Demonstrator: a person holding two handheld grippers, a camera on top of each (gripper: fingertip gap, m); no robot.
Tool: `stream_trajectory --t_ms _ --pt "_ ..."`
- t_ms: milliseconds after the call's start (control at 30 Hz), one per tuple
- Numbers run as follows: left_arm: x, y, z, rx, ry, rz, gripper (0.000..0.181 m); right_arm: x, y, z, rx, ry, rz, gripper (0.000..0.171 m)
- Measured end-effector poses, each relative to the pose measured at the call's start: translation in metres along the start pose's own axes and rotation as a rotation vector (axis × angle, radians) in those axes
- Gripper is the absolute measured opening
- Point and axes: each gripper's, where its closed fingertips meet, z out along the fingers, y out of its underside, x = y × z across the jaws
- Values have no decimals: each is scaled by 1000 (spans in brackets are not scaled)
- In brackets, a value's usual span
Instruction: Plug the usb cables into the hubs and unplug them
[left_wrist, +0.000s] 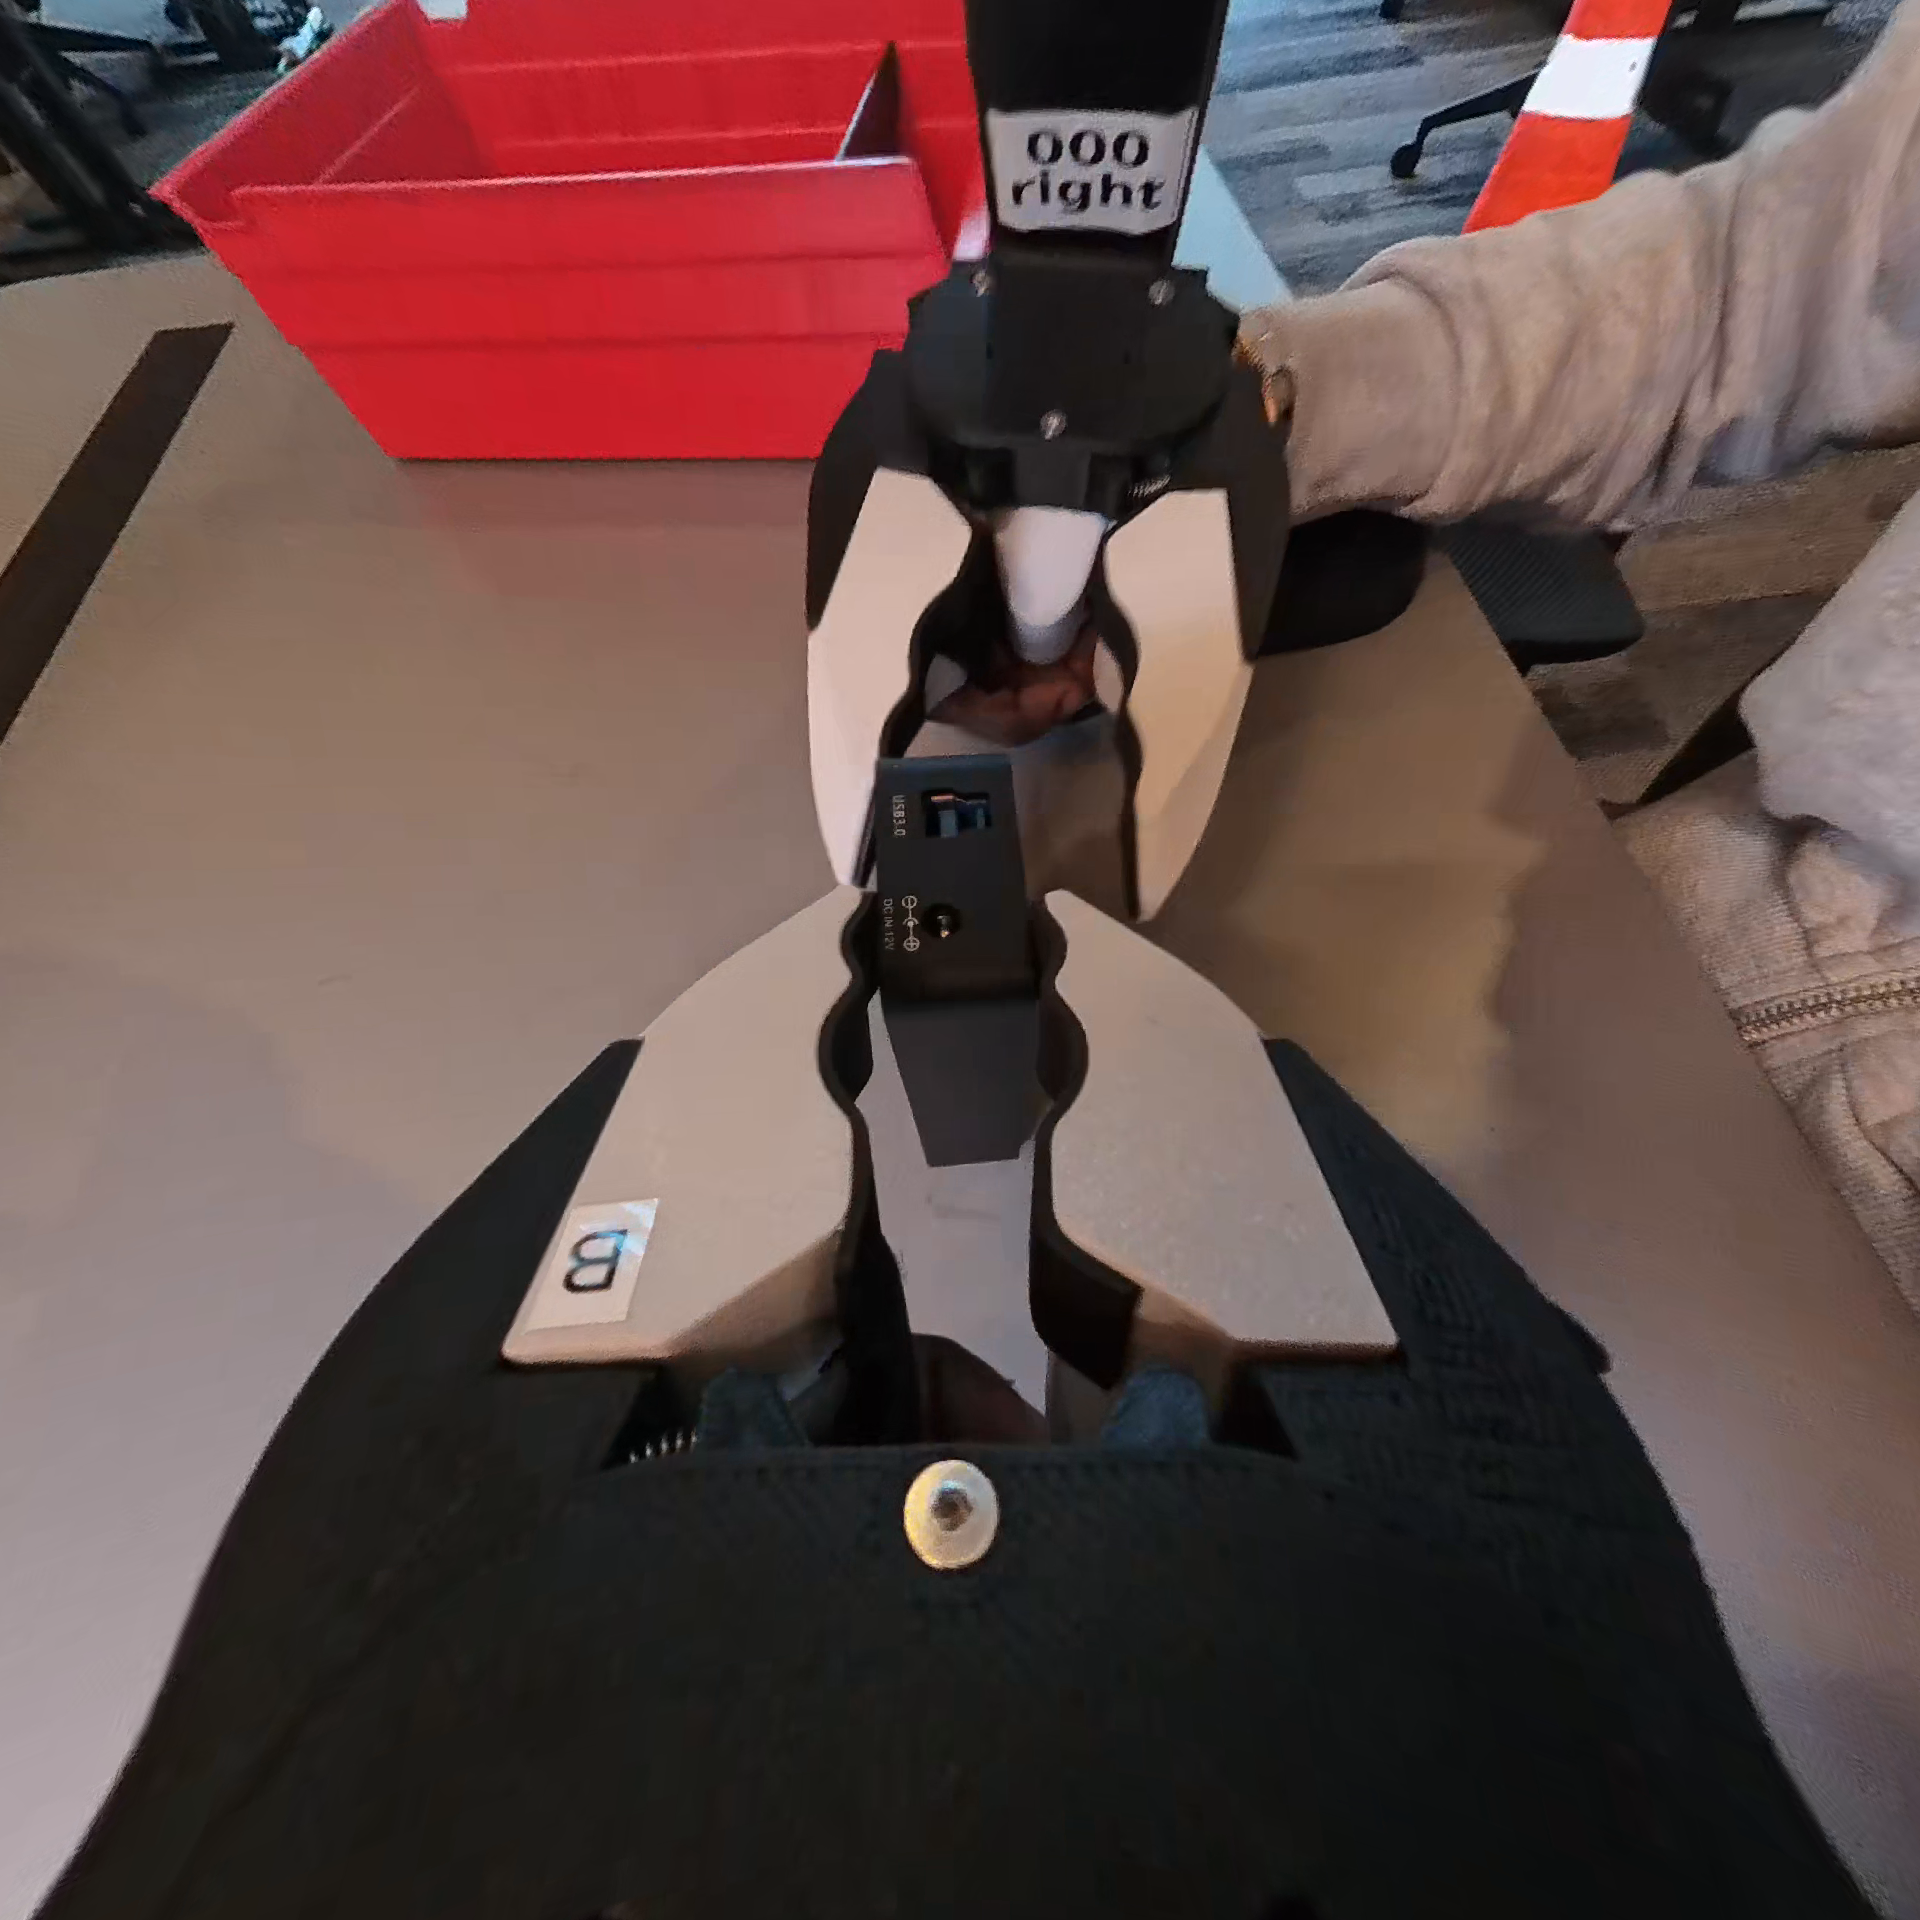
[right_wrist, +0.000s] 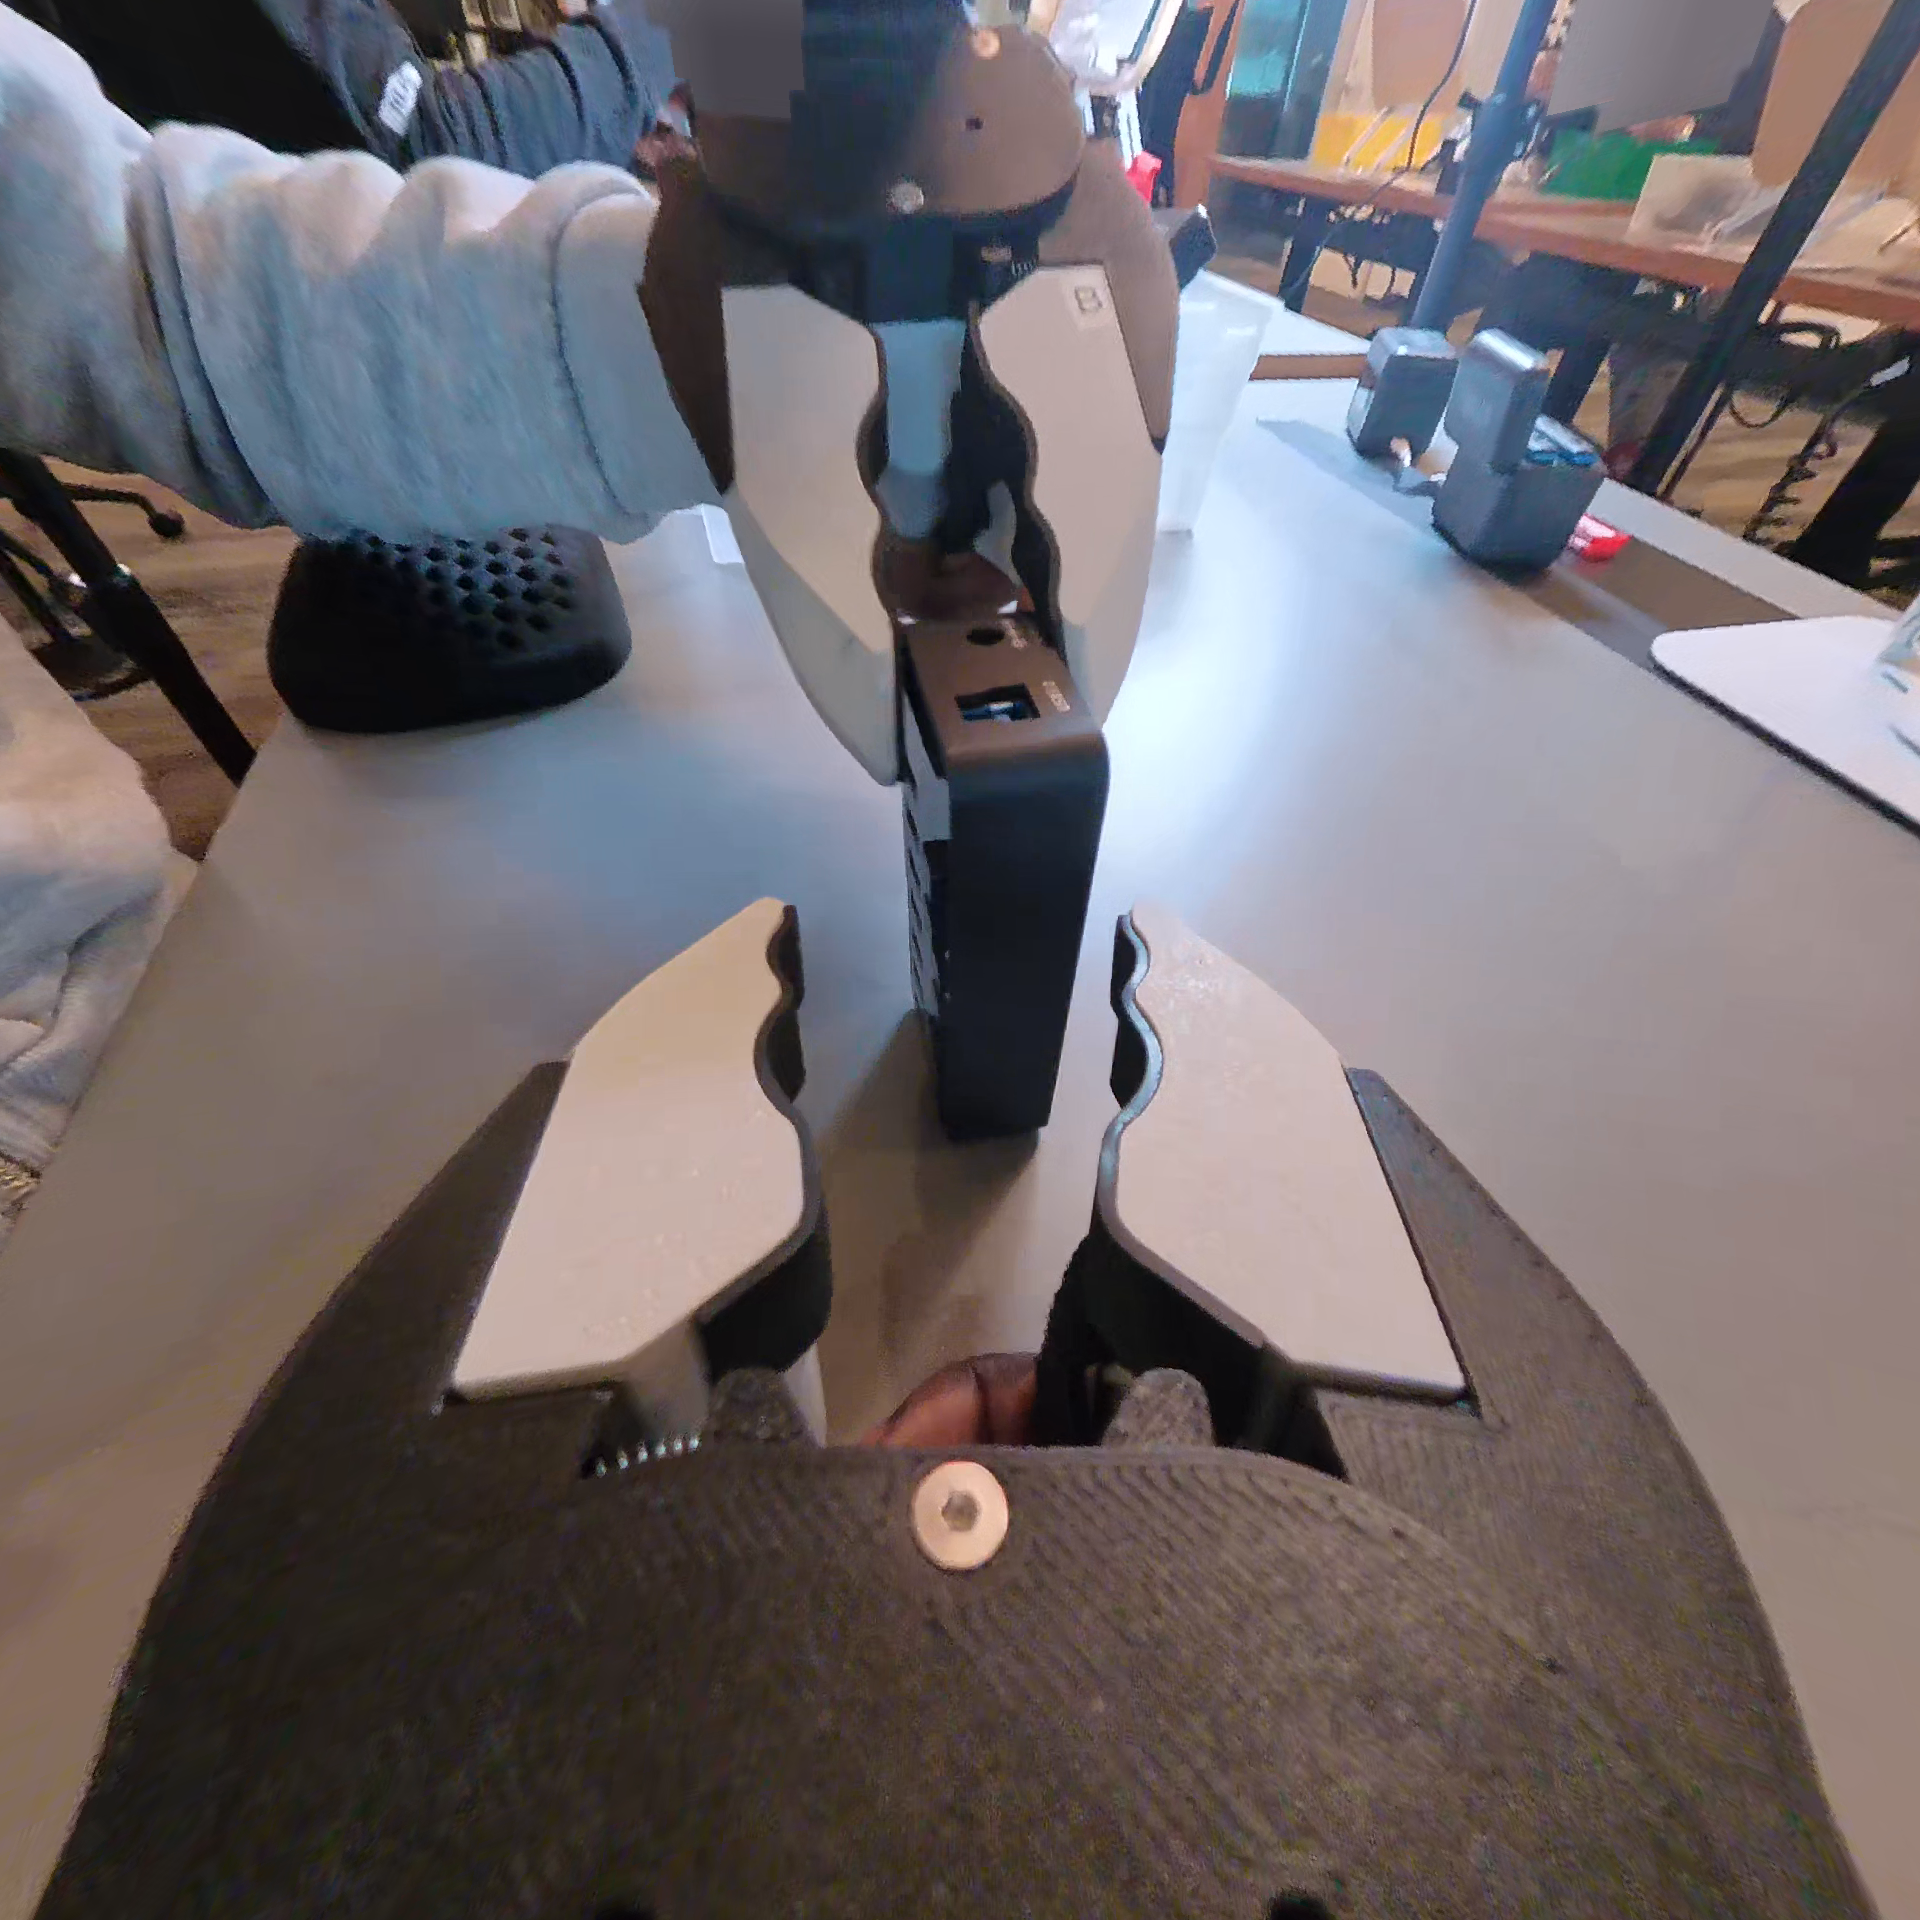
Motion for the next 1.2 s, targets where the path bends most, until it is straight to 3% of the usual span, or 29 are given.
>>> stream_trajectory --t_ms 167,200,333,533,800,1000,1200 --pt "3 -8 -8 42 -13 0 51 9 11 14 -97 41 16 41" --pt "1 -9 -12 51 -37 -2 53 11 11 15 -101 52 13 32" --pt "-13 -8 -39 104 -245 -41 54 19 10 15 -91 102 108 31" --pt "-22 9 -86 292 -543 -248 53 52 -18 -10 187 101 556 31" --pt "-29 36 -89 427 -610 -332 54 68 -18 -28 298 74 772 30" --pt "-27 40 -84 427 -612 -316 54 76 -10 -33 267 170 718 30" --pt "-24 41 -78 376 -632 -250 53 91 18 -33 -75 576 205 30"
